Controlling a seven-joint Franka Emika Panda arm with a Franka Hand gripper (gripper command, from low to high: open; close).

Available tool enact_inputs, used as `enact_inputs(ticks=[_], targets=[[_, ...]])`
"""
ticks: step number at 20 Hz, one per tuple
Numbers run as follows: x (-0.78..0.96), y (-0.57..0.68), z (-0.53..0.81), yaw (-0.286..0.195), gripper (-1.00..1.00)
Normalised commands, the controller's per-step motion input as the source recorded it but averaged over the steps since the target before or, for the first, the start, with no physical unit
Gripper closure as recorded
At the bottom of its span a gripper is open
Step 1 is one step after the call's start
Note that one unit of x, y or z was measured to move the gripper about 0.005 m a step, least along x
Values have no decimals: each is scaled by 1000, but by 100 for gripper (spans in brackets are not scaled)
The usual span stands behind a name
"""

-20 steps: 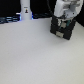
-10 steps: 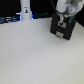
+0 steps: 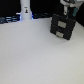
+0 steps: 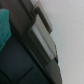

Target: Open the kcup holder, insert the kcup into the holder, and close the kcup holder

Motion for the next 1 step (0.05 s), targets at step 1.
enact_inputs(ticks=[1], targets=[[18, 6, 8, -2, -100]])
